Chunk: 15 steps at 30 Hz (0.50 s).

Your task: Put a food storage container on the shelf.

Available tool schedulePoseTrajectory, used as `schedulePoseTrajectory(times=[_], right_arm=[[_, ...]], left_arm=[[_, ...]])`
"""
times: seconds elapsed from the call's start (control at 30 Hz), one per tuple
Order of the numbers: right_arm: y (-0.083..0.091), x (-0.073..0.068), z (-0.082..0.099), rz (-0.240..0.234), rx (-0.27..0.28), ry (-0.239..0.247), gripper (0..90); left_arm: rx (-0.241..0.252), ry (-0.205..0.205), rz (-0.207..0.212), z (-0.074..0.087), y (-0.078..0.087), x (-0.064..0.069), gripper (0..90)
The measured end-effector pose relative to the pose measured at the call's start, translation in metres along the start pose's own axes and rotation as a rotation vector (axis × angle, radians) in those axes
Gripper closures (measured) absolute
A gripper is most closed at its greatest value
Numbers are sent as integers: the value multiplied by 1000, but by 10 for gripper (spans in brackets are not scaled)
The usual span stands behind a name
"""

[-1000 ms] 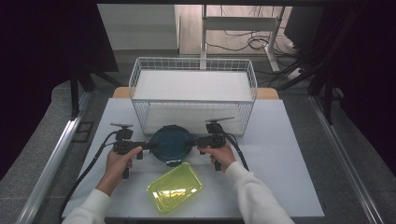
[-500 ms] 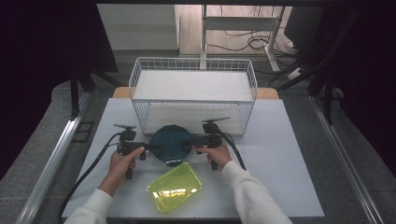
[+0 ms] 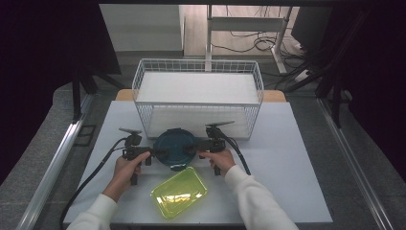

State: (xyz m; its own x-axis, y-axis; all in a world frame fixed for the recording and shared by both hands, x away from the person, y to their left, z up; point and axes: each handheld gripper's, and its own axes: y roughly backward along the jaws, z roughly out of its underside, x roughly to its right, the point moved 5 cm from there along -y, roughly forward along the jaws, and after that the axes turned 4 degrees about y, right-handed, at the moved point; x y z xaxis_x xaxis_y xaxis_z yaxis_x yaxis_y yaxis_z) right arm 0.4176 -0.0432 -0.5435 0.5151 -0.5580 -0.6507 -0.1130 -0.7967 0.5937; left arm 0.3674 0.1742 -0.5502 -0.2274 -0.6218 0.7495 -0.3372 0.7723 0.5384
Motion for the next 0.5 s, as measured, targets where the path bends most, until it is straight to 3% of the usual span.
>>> schedulePoseTrajectory(times=[0.5], right_arm=[[6, 3, -2, 1, 11, -147, 328]], left_arm=[[30, 70, -11, -3, 2, 1, 284]])
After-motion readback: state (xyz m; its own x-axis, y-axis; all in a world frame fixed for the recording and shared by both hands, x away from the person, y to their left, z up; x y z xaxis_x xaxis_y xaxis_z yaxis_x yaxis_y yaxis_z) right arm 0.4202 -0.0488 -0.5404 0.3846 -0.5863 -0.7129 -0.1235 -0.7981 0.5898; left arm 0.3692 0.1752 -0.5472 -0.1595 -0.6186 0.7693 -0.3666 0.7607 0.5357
